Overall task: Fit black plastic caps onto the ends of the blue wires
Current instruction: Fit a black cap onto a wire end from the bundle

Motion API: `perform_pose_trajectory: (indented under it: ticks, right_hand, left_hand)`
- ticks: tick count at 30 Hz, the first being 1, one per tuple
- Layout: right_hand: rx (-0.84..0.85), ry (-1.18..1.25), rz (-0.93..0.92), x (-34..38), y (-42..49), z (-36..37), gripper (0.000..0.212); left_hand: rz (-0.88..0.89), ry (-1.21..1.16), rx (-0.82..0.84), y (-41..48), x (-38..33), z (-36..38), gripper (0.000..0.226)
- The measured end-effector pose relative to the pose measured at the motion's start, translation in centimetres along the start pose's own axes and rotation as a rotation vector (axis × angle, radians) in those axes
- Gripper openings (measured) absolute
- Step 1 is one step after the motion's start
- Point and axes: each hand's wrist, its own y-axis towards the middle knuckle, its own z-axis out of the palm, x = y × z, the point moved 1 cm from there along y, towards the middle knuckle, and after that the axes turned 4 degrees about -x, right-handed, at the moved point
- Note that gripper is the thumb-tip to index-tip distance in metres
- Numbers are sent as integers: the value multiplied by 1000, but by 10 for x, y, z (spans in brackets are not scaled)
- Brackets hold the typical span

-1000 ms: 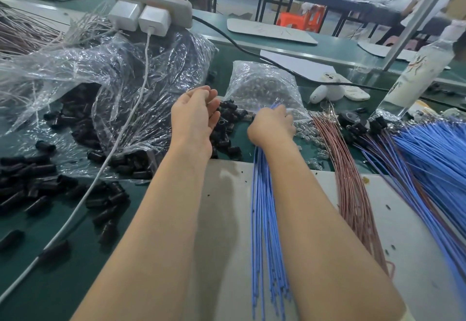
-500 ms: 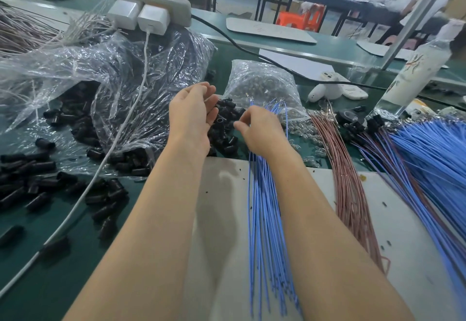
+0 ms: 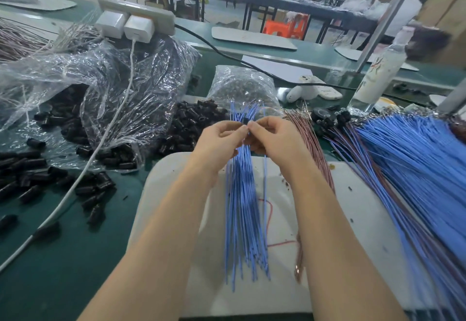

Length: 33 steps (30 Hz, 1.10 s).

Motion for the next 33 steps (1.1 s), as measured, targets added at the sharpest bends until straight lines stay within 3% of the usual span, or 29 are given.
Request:
perform_pose_trajectory:
  ticks: [2,4,7,12,15,18,27,31,33]
  right_hand:
    - [-105,-208,-76,-9,-4,-8,13]
    - [-212,-503,-143,-22,-8,-12,13]
    - [-200,-697,-134,-37,-14,-8,30]
    - [-100,-835,-154,-35,-9,9,45]
    - [-76,-921,-105,-35,-7,14,39]
    - [-112,-814,-88,-33,-8,12,22]
    - [-144,-424,-27,-29,-10,-2,22]
    - [-46,196,151,-22,-9,-7,15]
    - [11,368,192,-19,-8,-11,12]
  left_hand:
    - [-32,-123,-68,-2,3,1,6]
    - [-138,-420,-81,-4,4,1,8]
    - [-284,-761,-64,-4,4,-1,14]
    - [-301,-796,-63,-2,3,-8,10]
    - [-271,-751,-66,-1,4,-8,19]
    - [-284,-750,-41,-1,4,-6,18]
    - [-314,-799,-48,1,7,-8,13]
    - [-266,-774,-46,4,10,-9,9]
    - [-201,-707,-69,5,11,-7,8]
